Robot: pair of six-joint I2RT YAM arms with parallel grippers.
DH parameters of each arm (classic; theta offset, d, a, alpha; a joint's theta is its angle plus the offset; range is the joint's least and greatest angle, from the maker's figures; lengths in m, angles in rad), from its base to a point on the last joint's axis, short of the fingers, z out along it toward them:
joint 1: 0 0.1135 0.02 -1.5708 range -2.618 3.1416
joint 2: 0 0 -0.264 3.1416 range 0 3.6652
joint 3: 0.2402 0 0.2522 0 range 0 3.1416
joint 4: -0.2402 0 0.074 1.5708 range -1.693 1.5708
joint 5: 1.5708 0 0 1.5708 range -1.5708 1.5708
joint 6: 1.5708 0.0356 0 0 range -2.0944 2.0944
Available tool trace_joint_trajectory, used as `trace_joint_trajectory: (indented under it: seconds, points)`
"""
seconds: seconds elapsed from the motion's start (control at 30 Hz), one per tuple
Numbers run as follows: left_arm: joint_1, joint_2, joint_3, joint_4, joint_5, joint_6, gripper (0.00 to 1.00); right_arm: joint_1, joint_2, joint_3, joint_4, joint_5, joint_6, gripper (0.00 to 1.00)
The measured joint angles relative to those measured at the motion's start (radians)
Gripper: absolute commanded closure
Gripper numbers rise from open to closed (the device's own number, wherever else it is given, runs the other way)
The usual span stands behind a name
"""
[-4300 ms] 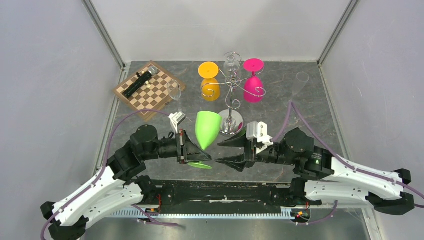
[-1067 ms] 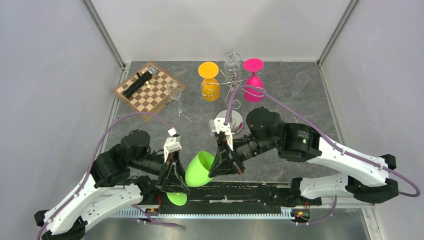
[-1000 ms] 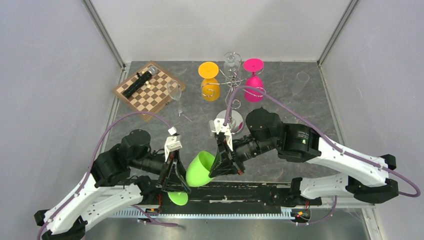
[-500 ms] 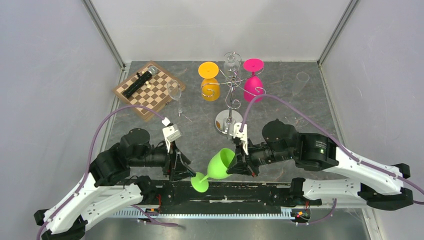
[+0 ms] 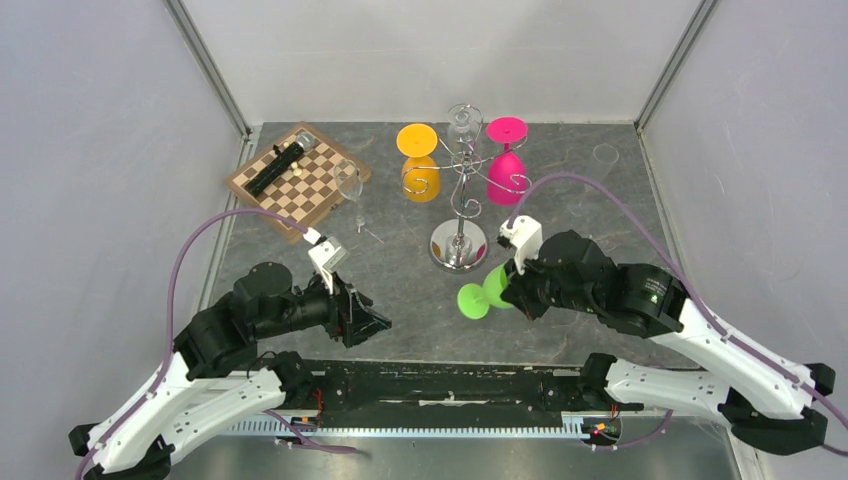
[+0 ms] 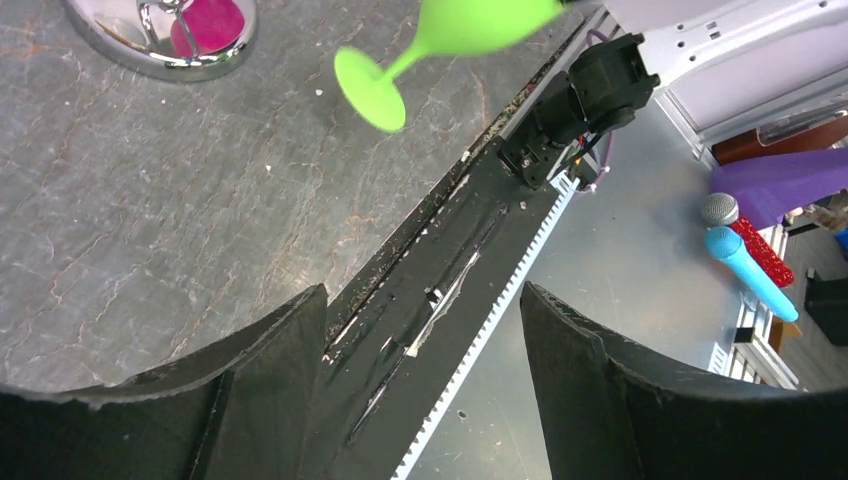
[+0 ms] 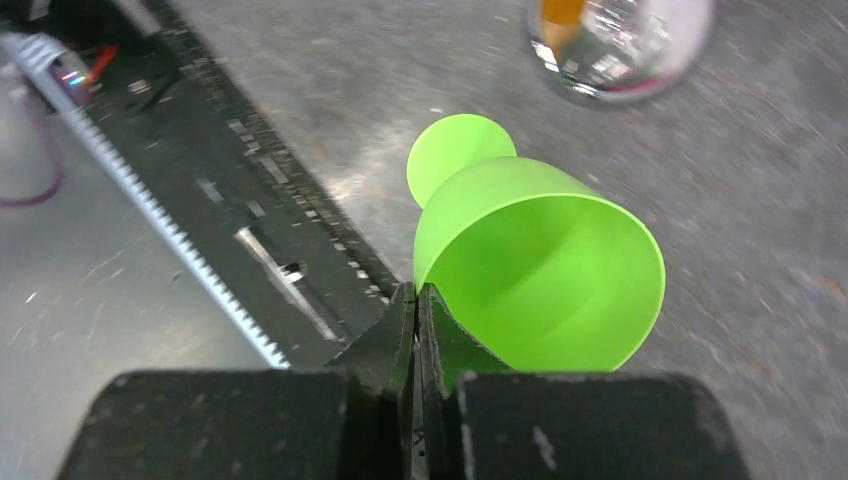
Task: Take the wine glass off the wine glass rack
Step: Place the wine glass at the center of the board.
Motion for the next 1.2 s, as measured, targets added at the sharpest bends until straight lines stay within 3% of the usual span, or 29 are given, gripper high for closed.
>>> trace_joint_trajectory:
  seconds: [0.13, 0.5, 0.9, 1.2]
  points:
    - [0.000, -0.010, -0.029, 0.013, -0.021, -0.024, 0.23, -0.149, -0.001, -0.014, -0.037, 0.038, -0.013, 1.00]
    - [0.000, -0.084, -0.059, 0.018, -0.069, -0.034, 0.22, -0.411, 0.018, -0.013, -0.053, 0.104, -0.043, 1.00]
    - [0.000, -0.121, -0.088, 0.019, -0.069, -0.033, 0.23, -0.762, 0.154, 0.071, -0.047, 0.052, -0.086, 1.00]
    - [0.000, -0.138, -0.122, 0.020, -0.069, -0.033, 0.23, -0.885, 0.267, 0.079, -0.037, 0.061, -0.098, 1.00]
